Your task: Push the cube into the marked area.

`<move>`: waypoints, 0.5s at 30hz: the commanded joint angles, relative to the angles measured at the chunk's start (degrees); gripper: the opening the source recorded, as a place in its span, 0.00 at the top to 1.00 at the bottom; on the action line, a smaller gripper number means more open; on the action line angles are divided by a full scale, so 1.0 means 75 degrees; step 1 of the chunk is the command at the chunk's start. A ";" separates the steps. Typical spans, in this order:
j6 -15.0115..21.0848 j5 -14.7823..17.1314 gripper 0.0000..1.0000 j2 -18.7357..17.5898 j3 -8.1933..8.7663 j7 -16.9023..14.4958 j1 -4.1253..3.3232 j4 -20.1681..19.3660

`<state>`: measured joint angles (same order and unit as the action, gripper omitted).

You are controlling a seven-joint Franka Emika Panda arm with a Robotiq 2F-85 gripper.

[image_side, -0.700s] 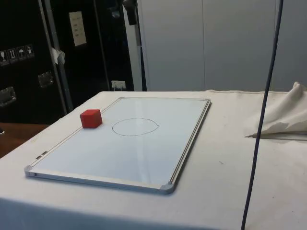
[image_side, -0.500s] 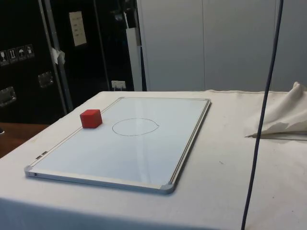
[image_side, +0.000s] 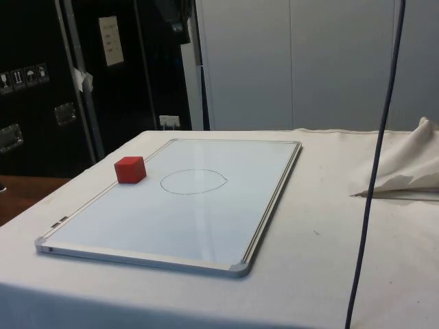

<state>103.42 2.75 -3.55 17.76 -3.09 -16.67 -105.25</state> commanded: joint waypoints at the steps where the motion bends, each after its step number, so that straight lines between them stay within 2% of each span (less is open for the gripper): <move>1: 0.0115 0.0061 1.00 -0.0076 -0.0015 -0.0008 -0.0008 0.0031; 3: 0.0214 0.0099 1.00 -0.0191 -0.0031 -0.0008 -0.0008 0.0092; 4: 0.0153 0.0023 1.00 -0.0069 -0.0023 0.0000 0.0000 0.0015; 10: 0.0512 0.0267 1.00 -0.0680 -0.0069 -0.0015 0.0008 0.0443; 13: 0.0527 0.0222 1.00 -0.0703 -0.0069 0.0000 0.0000 0.0466; 15: 0.0619 0.0367 1.00 -0.1016 -0.0084 -0.0015 0.0008 0.0741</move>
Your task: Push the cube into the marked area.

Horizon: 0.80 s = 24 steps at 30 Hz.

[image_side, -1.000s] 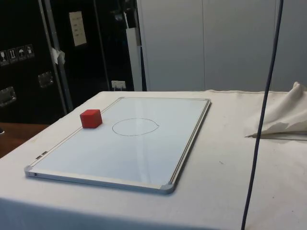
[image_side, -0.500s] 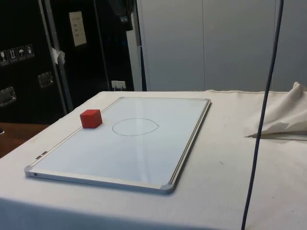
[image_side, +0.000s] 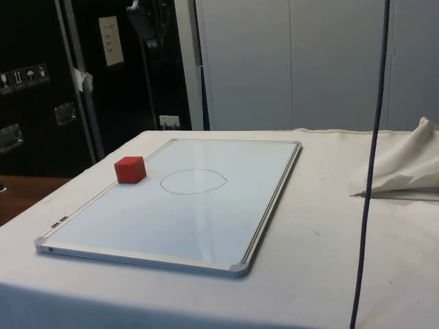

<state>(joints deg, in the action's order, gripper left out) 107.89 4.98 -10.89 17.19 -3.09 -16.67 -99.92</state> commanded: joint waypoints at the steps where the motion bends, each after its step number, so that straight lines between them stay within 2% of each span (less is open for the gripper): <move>1: 0.0061 0.0099 1.00 -0.0130 -0.0015 -0.0023 0.0015 0.0107; 4: 0.0222 0.0222 1.00 -0.0451 -0.0023 -0.0038 0.0023 0.0351; 6: 0.0237 0.0176 1.00 -0.0489 -0.0008 -0.0008 0.0008 0.0374; 12: 0.0588 0.0497 1.00 -0.1062 -0.0031 -0.0107 0.0061 0.0787; 13: 0.0596 0.0413 1.00 -0.1024 -0.0008 -0.0061 0.0031 0.0741; 14: 0.0634 0.0519 1.00 -0.1138 -0.0031 -0.0107 0.0069 0.0840; 20: 0.0940 0.0710 1.00 -0.1734 -0.0023 -0.0199 0.0153 0.1337; 21: 0.0917 0.0634 1.00 -0.1650 -0.0008 -0.0145 0.0107 0.1253; 23: 0.1054 0.0749 1.00 -0.1971 -0.0023 -0.0252 0.0199 0.1543; 24: 0.1100 0.0749 1.00 -0.2040 -0.0031 -0.0267 0.0214 0.1597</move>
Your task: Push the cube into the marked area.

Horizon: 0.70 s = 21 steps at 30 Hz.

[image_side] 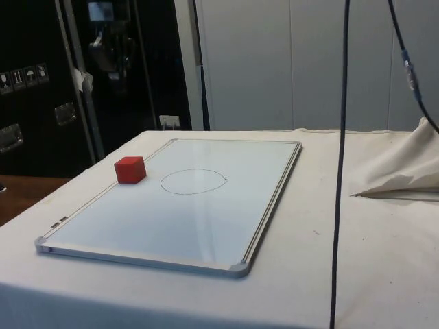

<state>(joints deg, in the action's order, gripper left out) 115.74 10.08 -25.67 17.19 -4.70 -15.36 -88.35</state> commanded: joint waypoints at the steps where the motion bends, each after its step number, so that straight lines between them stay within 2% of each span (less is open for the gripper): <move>1: 0.0099 0.0076 1.00 -0.0138 -0.0031 -0.0061 0.0046 0.0099; 3: 0.0191 0.0092 1.00 -0.0275 -0.0031 -0.0107 0.0076 0.0206; 4: 0.0153 0.0015 1.00 -0.0214 0.0000 -0.0046 0.0038 0.0153; 5: 0.0229 0.0099 1.00 -0.0328 -0.0031 -0.0122 0.0092 0.0252; 11: 0.0558 0.0176 1.00 -0.0779 -0.0031 -0.0306 0.0206 0.0565; 12: 0.0542 0.0115 1.00 -0.0726 0.0008 -0.0244 0.0153 0.0504; 14: 0.0680 0.0222 1.00 -0.0963 -0.0023 -0.0397 0.0260 0.0703; 19: 0.0917 0.0328 1.00 -0.1329 0.0023 -0.0604 0.0359 0.0970; 20: 0.0917 0.0328 1.00 -0.1329 0.0023 -0.0604 0.0359 0.0970; 21: 0.0932 0.0283 1.00 -0.1291 0.0069 -0.0558 0.0306 0.0924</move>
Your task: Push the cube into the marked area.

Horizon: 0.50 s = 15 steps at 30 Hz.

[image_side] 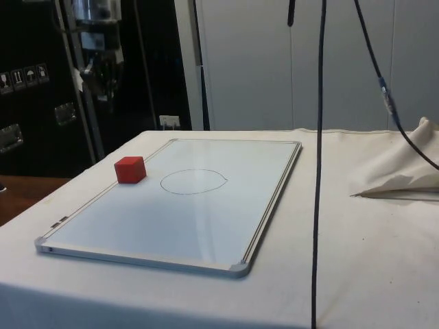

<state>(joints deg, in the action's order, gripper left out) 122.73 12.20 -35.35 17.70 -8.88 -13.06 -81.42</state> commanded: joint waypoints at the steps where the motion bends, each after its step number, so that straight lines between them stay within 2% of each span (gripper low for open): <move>1: 0.0038 0.0076 1.00 -0.0115 -0.0038 -0.0092 0.0084 0.0099; 7: 0.0298 0.0374 1.00 -0.0726 0.0053 -0.0382 0.0206 0.0596; 8: 0.0313 0.0397 1.00 -0.0802 0.0061 -0.0405 0.0214 0.0657; 9: 0.0306 0.0336 1.00 -0.0695 0.0115 -0.0351 0.0153 0.0558; 10: 0.0328 0.0428 1.00 -0.0879 0.0061 -0.0420 0.0229 0.0733; 15: 0.0405 0.0626 1.00 -0.1291 0.0076 -0.0588 0.0328 0.1062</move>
<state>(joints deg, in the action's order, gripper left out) 125.88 16.90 -45.15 18.79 -13.18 -11.00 -73.51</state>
